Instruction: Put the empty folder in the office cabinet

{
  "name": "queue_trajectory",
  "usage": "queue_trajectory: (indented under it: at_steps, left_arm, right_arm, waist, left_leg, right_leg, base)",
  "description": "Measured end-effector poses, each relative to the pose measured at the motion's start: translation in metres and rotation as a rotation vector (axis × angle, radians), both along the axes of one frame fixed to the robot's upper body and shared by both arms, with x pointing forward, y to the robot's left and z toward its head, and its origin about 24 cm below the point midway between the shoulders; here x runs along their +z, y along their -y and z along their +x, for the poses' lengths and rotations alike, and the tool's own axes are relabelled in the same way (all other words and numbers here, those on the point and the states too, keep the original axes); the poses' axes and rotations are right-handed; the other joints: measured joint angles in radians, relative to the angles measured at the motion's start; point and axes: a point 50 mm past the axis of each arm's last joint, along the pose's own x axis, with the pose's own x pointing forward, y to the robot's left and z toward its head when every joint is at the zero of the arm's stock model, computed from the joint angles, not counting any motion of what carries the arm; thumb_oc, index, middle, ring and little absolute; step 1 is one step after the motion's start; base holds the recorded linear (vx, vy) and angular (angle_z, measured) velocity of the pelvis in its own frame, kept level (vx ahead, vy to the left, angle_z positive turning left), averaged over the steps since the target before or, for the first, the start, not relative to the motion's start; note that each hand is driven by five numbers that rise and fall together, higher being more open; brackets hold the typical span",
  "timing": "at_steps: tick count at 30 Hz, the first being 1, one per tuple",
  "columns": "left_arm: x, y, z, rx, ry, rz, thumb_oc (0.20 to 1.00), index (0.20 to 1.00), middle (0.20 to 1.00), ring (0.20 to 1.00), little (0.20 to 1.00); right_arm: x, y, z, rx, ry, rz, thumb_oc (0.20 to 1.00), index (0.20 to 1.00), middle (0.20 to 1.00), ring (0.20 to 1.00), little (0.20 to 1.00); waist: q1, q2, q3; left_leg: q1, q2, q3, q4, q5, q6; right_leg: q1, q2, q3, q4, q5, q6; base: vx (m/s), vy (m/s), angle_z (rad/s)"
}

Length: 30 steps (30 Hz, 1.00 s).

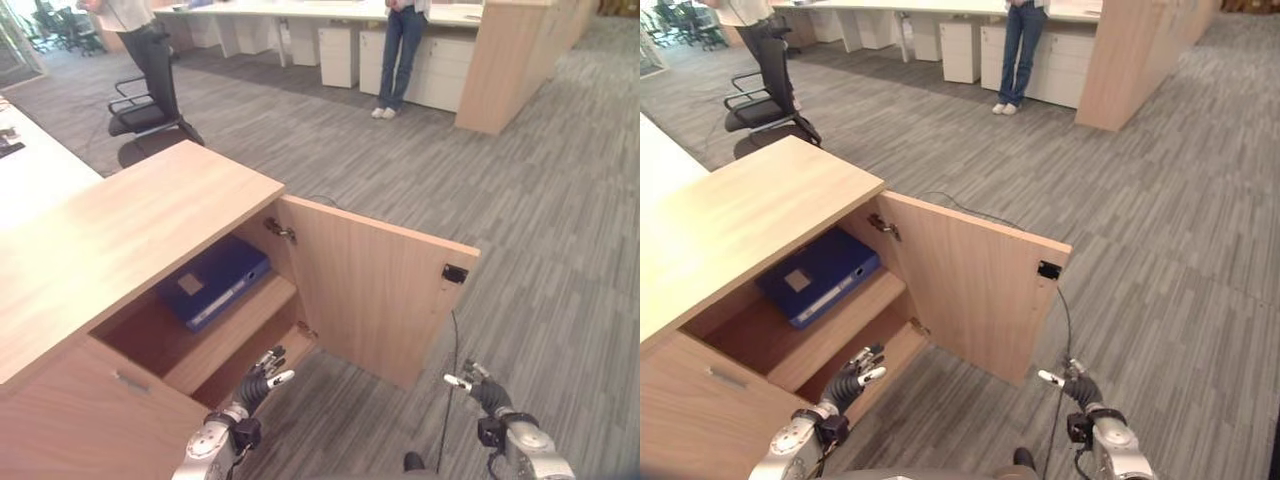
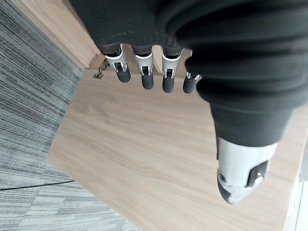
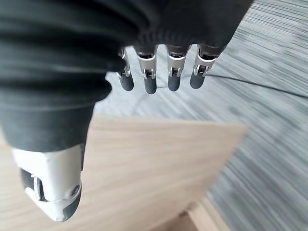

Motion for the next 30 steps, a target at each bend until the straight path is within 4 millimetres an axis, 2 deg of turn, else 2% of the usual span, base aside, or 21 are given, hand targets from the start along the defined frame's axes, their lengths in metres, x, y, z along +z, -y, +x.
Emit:
queue_trajectory:
  at_steps: [3,4,6,8,9,13,25,30]
  left_arm:
    - [-0.002,-0.003,-0.005,-0.019,-0.019,0.011,1.0,1.0,1.0,1.0,1.0]
    - [-0.001,-0.004,-0.005,-0.019,-0.016,0.012,1.0,1.0,1.0,1.0,1.0]
    - [0.004,-0.004,-0.002,-0.035,0.009,0.011,1.0,1.0,1.0,1.0,1.0]
    - [0.003,-0.005,-0.004,-0.045,0.003,0.013,1.0,1.0,1.0,1.0,1.0]
    - [0.003,-0.005,-0.005,-0.049,-0.001,0.014,1.0,1.0,1.0,1.0,1.0]
    - [-0.001,-0.006,-0.012,-0.051,-0.028,0.017,1.0,1.0,1.0,1.0,1.0]
    - [-0.001,-0.006,-0.013,-0.046,-0.033,0.024,1.0,1.0,1.0,1.0,1.0]
    - [-0.003,-0.007,-0.014,-0.036,-0.043,0.043,1.0,1.0,1.0,1.0,1.0]
  right_arm:
    - [0.023,0.006,0.03,0.008,0.095,-0.039,1.0,1.0,1.0,1.0,1.0]
    - [0.028,0.006,0.037,0.008,0.116,-0.046,1.0,1.0,1.0,1.0,1.0]
    - [0.05,0.002,0.066,0.031,0.202,-0.06,1.0,1.0,1.0,1.0,1.0]
    - [0.063,-0.002,0.083,0.026,0.257,-0.063,1.0,1.0,1.0,1.0,1.0]
    - [0.067,-0.001,0.085,0.014,0.271,-0.062,1.0,1.0,1.0,1.0,1.0]
    - [0.067,-0.004,0.087,0.022,0.272,-0.057,1.0,1.0,1.0,1.0,1.0]
    - [0.059,-0.019,0.088,0.068,0.243,-0.042,1.0,1.0,1.0,1.0,1.0]
    - [0.052,-0.038,0.065,0.128,0.261,0.019,1.0,1.0,1.0,1.0,1.0]
  waist:
    - [0.012,-0.005,-0.01]
    - [0.02,0.002,-0.017]
    - [0.045,0.0,-0.022]
    - [0.053,0.003,-0.025]
    - [0.054,0.003,-0.025]
    - [0.054,0.0,-0.024]
    - [0.048,-0.001,-0.025]
    - [0.039,-0.003,-0.028]
  left_leg:
    - [-0.002,0.002,-0.011,0.0,0.003,-0.001]
    - [-0.001,0.002,-0.017,0.0,0.007,-0.004]
    - [-0.001,0.003,-0.029,0.0,0.011,-0.011]
    - [-0.001,0.003,-0.03,0.0,0.012,-0.012]
    - [-0.001,0.003,-0.03,0.0,0.012,-0.012]
    - [-0.003,0.004,-0.034,0.0,0.013,-0.013]
    - [-0.004,0.009,-0.04,0.0,0.016,-0.014]
    - [-0.013,0.026,-0.055,0.001,0.02,-0.017]
  right_leg:
    - [0.004,0.002,-0.008,0.0,0.0,-0.001]
    - [0.011,0.002,-0.015,0.0,0.0,-0.001]
    - [0.02,0.0,-0.029,0.0,0.0,-0.002]
    - [0.02,0.0,-0.03,0.0,0.0,-0.002]
    - [0.02,0.0,-0.031,0.0,0.0,-0.002]
    - [0.02,0.001,-0.035,0.0,-0.001,-0.002]
    - [0.022,0.005,-0.041,0.0,-0.001,-0.002]
    - [0.02,0.023,-0.052,0.0,-0.004,-0.008]
  base:
    - [0.01,0.002,0.13]
    - [0.0,0.003,0.17]
    - [0.0,0.006,0.17]
    - [0.0,0.002,0.03]
    - [0.0,0.0,0.0]
    - [0.0,0.0,0.0]
    - [0.0,-0.002,0.01]
    - [-0.01,-0.019,0.06]
